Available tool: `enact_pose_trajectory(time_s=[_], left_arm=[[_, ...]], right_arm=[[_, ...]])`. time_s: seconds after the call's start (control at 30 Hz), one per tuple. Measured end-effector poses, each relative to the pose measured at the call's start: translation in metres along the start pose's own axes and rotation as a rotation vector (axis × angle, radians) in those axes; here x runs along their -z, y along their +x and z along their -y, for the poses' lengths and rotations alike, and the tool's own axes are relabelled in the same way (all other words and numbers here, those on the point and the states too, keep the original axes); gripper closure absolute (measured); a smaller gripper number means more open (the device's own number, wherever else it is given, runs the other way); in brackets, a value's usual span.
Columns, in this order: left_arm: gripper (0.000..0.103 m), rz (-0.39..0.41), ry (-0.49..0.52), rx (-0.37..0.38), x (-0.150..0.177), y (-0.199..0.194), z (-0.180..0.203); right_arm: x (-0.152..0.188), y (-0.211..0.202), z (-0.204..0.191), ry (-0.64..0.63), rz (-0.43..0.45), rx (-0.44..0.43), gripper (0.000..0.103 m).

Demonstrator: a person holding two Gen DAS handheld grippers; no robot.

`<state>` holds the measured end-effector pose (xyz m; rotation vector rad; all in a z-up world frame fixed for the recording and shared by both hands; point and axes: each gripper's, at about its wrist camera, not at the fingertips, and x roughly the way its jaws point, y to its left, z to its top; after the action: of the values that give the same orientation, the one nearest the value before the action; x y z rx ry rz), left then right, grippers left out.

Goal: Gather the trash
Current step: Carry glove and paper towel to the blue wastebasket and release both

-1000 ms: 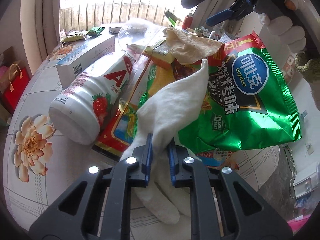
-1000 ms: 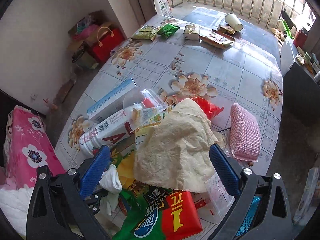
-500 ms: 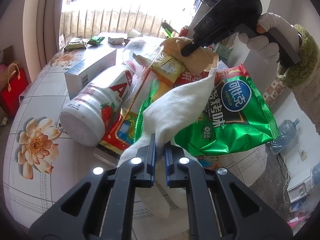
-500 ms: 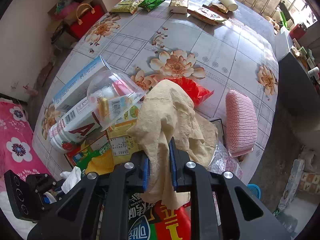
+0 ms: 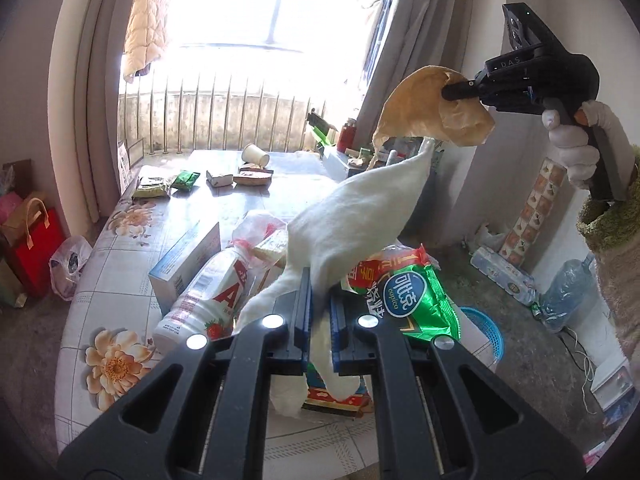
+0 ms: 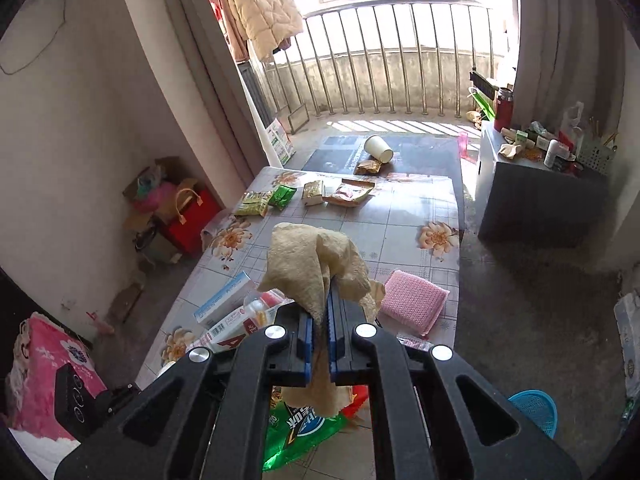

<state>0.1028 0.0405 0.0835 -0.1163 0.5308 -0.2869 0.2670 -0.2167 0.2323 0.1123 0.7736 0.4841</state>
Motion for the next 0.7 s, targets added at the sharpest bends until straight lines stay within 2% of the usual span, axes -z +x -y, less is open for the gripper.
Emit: enact_pose_trajectory(time_s=[0.13, 0.3, 0.43, 0.5, 0.57, 0.7], left_arm=[[0.097, 0.02, 0.059, 0.106, -0.023, -0.002, 0.041], [0.097, -0.035, 0.11, 0.269, -0.048, 0.019, 0.109], [0.097, -0.167, 0.107, 0.423, -0.055, 0.069, 0.172], [0.097, -0.249, 0.104, 0.474, -0.05, 0.104, 0.203], [0.097, -0.319, 0.115, 0.49, -0.043, 0.143, 0.234], [0.097, -0.467, 0.151, 0.465, -0.02, 0.221, 0.297]], right_arm=[[0.037, -0.079, 0.039, 0.107, 0.151, 0.029, 0.097], [0.093, -0.157, 0.103, 0.25, 0.273, 0.117, 0.097], [0.14, -0.184, 0.161, 0.384, 0.29, 0.168, 0.097], [0.161, -0.19, 0.189, 0.447, 0.289, 0.192, 0.097], [0.181, -0.19, 0.217, 0.505, 0.28, 0.211, 0.097], [0.213, -0.171, 0.274, 0.616, 0.236, 0.231, 0.097]])
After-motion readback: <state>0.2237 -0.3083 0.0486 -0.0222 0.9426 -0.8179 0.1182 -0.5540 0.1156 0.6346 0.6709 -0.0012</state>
